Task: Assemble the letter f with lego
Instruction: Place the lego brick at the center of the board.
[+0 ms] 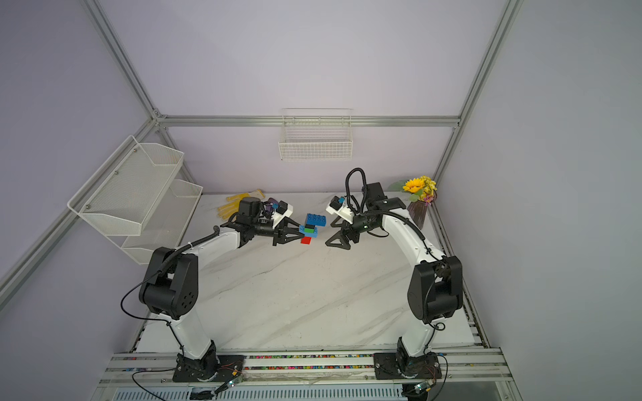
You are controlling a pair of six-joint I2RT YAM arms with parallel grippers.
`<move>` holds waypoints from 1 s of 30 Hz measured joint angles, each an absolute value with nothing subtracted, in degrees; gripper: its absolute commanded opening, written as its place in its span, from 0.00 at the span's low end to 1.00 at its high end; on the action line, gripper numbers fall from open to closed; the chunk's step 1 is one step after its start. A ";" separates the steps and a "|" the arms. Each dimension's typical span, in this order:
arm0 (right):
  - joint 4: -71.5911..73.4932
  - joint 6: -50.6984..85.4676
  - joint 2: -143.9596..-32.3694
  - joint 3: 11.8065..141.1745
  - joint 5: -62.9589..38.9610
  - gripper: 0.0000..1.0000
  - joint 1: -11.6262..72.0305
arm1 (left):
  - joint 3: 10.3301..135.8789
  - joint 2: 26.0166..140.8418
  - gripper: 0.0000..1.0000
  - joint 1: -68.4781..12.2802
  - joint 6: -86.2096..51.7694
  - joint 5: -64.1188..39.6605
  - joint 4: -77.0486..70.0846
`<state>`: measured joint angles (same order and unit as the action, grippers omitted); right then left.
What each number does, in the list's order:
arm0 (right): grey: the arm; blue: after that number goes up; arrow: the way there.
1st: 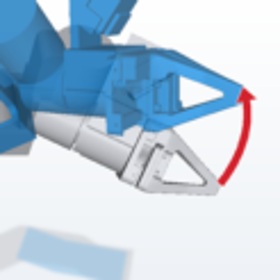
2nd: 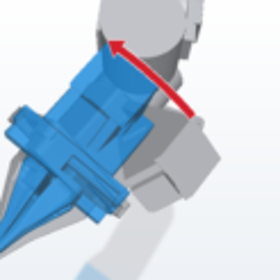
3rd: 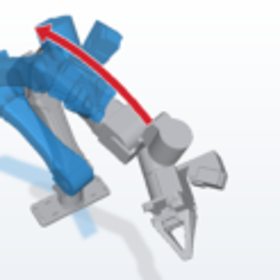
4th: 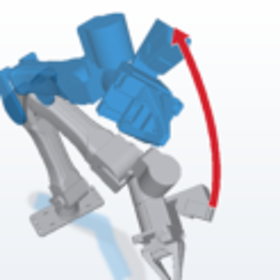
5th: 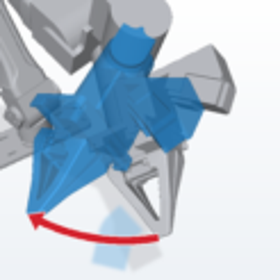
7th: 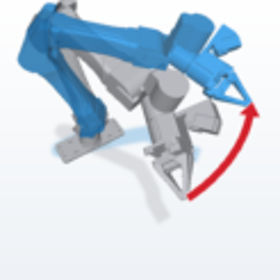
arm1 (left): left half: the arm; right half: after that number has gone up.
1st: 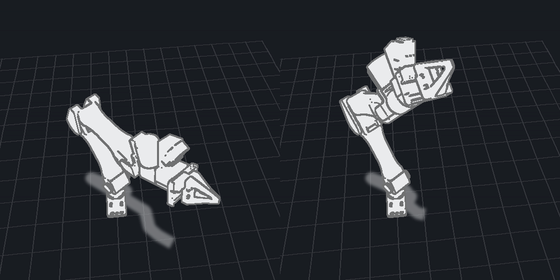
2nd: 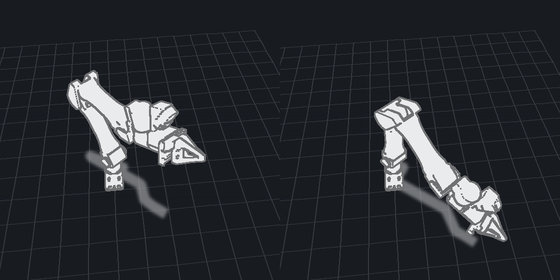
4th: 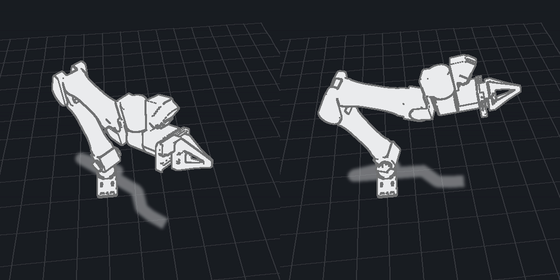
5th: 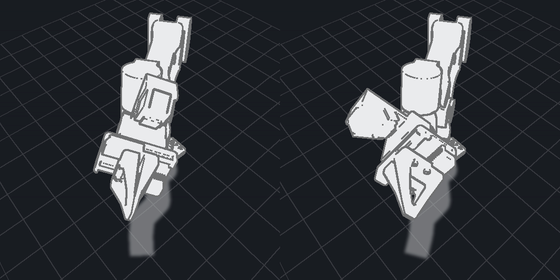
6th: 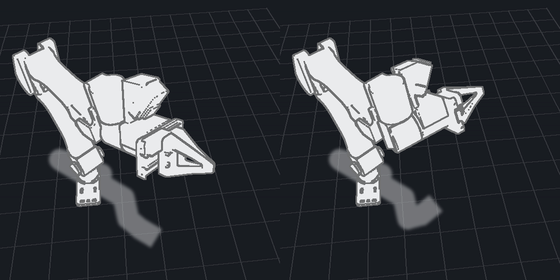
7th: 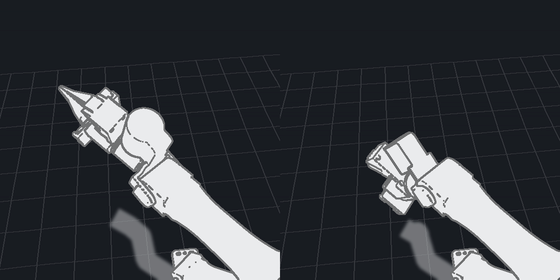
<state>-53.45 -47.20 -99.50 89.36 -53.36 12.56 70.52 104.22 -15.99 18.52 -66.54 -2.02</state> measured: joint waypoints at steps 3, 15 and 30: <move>-53.43 -47.20 -98.50 88.20 -52.95 0.97 11.97 | 68.01 104.25 0.14 -15.99 11.79 -65.39 -6.92; -53.30 -46.78 -94.67 83.55 -52.34 0.97 11.00 | 61.80 110.93 0.08 -15.99 -20.56 -60.49 -27.64; -50.87 -43.46 -89.54 75.48 -52.95 0.97 10.98 | 57.25 111.57 0.07 -17.02 -35.83 -57.60 -30.33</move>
